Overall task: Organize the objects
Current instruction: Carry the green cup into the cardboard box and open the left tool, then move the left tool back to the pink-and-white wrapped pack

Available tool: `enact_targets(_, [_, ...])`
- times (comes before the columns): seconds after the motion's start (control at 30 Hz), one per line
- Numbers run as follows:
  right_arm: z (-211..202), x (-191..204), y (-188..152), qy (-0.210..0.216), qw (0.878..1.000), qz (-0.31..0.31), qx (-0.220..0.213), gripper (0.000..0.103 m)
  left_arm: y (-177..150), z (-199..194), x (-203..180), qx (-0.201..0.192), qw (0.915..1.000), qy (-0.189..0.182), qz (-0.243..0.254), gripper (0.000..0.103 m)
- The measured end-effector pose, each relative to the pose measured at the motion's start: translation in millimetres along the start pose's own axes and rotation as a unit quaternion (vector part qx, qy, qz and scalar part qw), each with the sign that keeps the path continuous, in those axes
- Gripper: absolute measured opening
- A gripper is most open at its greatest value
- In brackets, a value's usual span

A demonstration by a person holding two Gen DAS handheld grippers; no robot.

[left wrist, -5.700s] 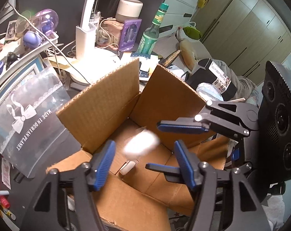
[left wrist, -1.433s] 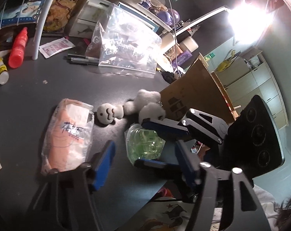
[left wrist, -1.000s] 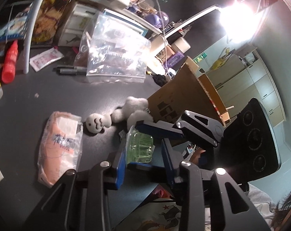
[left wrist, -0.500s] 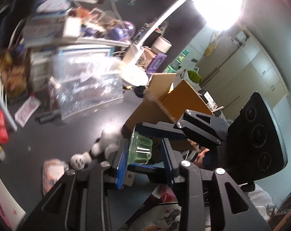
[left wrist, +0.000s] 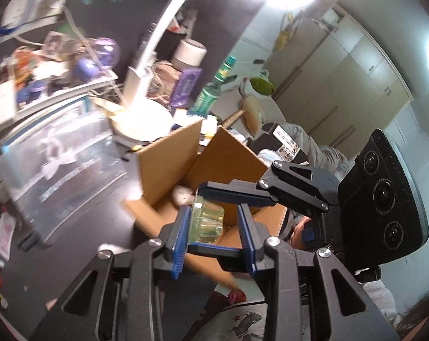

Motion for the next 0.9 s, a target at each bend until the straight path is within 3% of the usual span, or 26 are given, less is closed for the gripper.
enact_targets(0.47, [9,-57,-45,-0.010,0.994,0.073,0.080,0.033,43,77,-16,0.076,0.9968,-0.024,0.011,0.031])
enact_targets(0.53, [12,-58,-49,-0.013,0.993,0.077,0.091,0.033,45,82,-17,0.081,0.9965,-0.020,0.011,0.040])
enact_targets(0.6, [16,-59,-51,-0.021,0.992,0.078,0.102,0.042,44,83,-18,0.083,0.9962,-0.021,0.015,0.060])
enact_targets(0.67, [17,-61,-52,-0.023,0.991,0.078,0.103,0.048,43,82,-20,0.083,0.9963,-0.014,0.021,0.065])
enact_targets(0.9, [15,-56,-49,-0.024,0.992,0.071,0.098,0.048,38,71,-20,0.072,0.9971,0.002,0.024,0.074])
Point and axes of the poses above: each gripper's, at about its wrist camera, not at the fingertips, and z roughly the way its jaws point, x to its left, y to its top, the point moved 4 cm from there along z, roughly the way its jaws point, and after that the axes turned 14 degrees about x, right-handed, at the moved point
